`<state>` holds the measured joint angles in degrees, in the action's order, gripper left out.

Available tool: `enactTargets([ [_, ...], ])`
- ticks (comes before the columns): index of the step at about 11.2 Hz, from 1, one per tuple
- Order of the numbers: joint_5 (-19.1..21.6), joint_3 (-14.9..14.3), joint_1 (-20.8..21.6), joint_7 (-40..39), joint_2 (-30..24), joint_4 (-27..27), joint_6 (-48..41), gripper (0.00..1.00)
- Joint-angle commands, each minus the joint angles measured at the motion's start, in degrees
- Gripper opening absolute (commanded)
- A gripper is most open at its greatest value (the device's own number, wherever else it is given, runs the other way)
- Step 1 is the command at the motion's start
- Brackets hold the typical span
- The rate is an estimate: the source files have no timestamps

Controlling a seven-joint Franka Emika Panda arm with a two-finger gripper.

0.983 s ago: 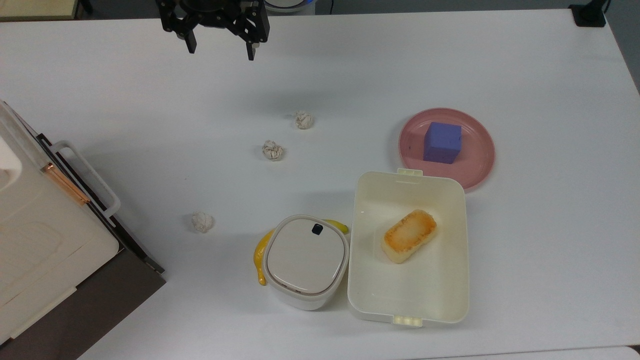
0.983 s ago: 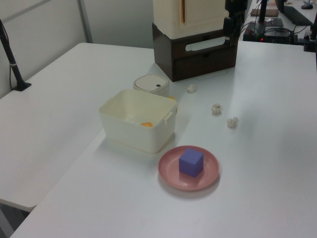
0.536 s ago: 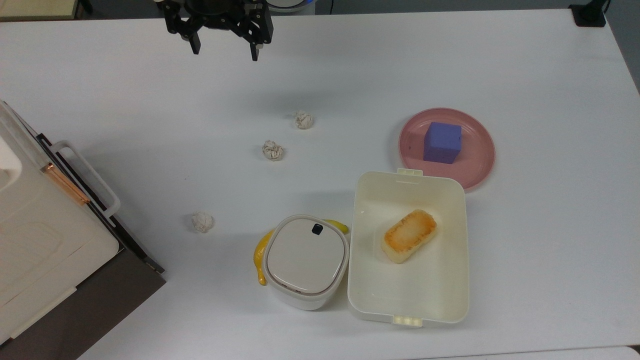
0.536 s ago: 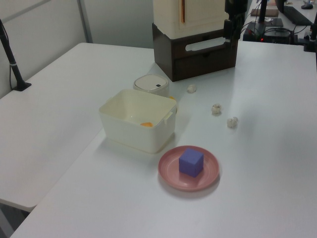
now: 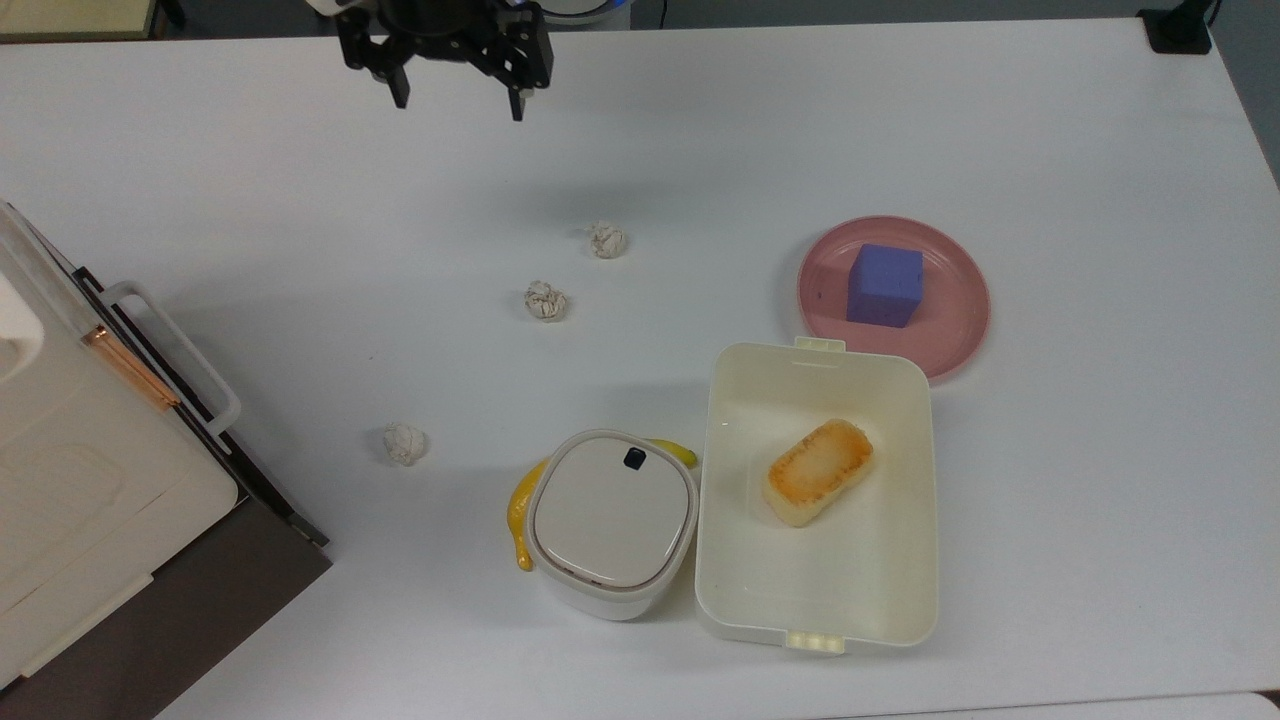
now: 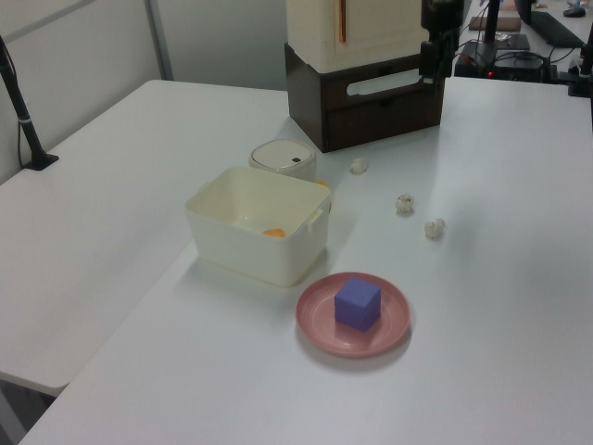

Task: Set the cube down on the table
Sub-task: 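Move the gripper over the purple cube on the pink plate and lower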

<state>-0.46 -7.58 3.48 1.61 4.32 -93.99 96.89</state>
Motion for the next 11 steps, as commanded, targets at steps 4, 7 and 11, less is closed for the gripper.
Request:
enactTargets([
  [4, 1.07, -1.82, 14.68, 6.02, 7.00, -0.23, 1.27, 1.00],
  [7, 3.52, -1.65, 22.68, 17.70, 12.01, -0.31, 11.80, 1.00],
  [11, 7.31, -1.56, 30.16, 27.73, 17.11, 0.83, 19.20, 1.00],
])
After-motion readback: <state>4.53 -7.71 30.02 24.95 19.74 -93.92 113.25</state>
